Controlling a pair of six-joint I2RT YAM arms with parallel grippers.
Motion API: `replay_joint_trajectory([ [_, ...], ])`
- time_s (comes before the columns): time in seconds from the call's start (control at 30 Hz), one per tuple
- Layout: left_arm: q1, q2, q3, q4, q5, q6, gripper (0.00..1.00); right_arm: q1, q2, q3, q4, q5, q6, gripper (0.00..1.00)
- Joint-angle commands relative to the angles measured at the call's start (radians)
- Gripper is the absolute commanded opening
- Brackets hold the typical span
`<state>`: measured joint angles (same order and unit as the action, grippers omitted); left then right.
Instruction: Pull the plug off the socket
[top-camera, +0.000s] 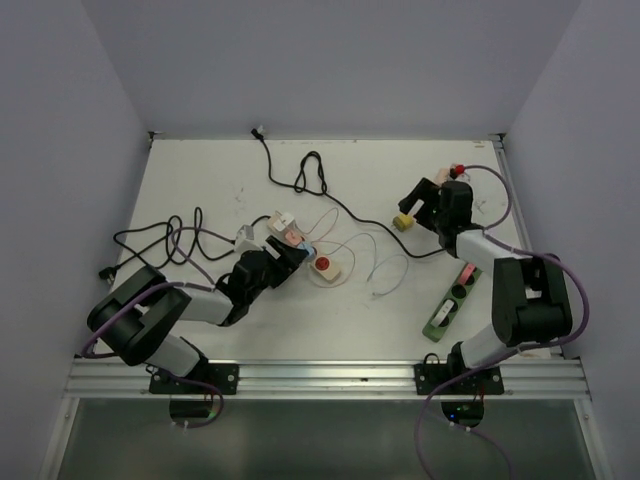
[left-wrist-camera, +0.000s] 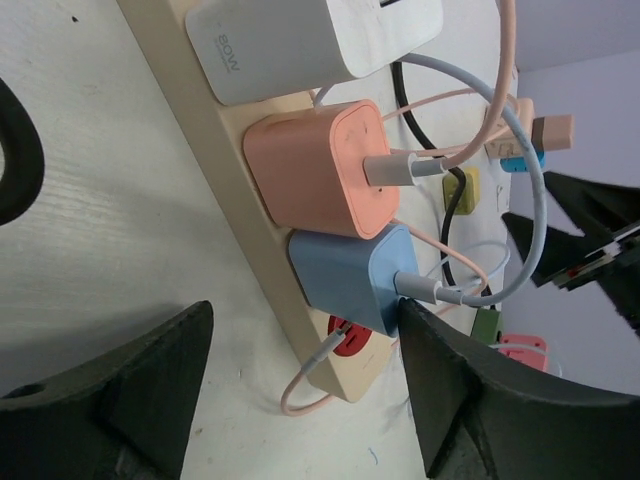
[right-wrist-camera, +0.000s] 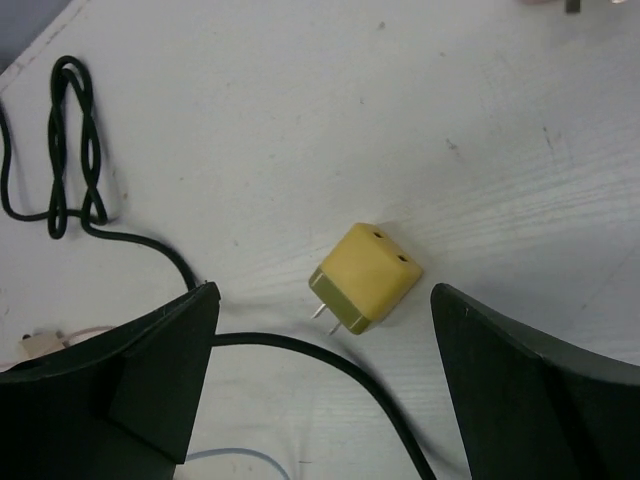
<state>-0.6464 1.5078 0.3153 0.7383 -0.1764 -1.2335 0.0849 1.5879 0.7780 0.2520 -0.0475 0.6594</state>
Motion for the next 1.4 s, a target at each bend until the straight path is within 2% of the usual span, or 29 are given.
replay_joint_trajectory([
  [0.0,-0.006,0.014,-0.076,-0.202,0.087,0.127,0.81,0.07,-0.103,0.105,-0.123,0.044,-0.159,0.91],
  [0.1,-0.006,-0.052,-0.093,-0.183,0.092,0.146,0.9,0.192,-0.167,0.135,-0.186,0.124,-0.262,0.9],
  [0.2,-0.002,-0.121,-0.119,-0.171,0.071,0.169,0.95,0.309,-0.213,0.135,-0.18,0.133,-0.31,0.85],
  [0.27,0.005,-0.162,-0.143,-0.166,0.068,0.172,0.95,0.411,-0.221,0.138,-0.16,0.139,-0.352,0.84],
  [0.47,0.03,-0.288,-0.18,-0.169,0.063,0.16,0.95,0.599,-0.224,0.133,-0.137,0.181,-0.405,0.81],
  [0.67,0.031,-0.431,-0.134,-0.275,0.043,0.19,0.96,0.71,-0.224,0.112,-0.134,0.227,-0.431,0.78],
  [0.8,0.033,-0.486,-0.091,-0.378,-0.006,0.198,0.98,0.739,-0.22,0.103,-0.135,0.235,-0.438,0.77],
  [0.93,0.045,-0.46,-0.082,-0.375,-0.022,0.197,0.95,0.78,-0.198,0.098,-0.135,0.248,-0.435,0.74],
  [1.17,0.135,-0.287,-0.035,-0.246,0.097,0.227,0.88,0.874,-0.138,0.093,-0.122,0.317,-0.435,0.7],
  [1.37,0.152,-0.239,-0.01,-0.172,0.146,0.244,0.86,0.897,-0.086,0.099,-0.108,0.339,-0.428,0.68],
])
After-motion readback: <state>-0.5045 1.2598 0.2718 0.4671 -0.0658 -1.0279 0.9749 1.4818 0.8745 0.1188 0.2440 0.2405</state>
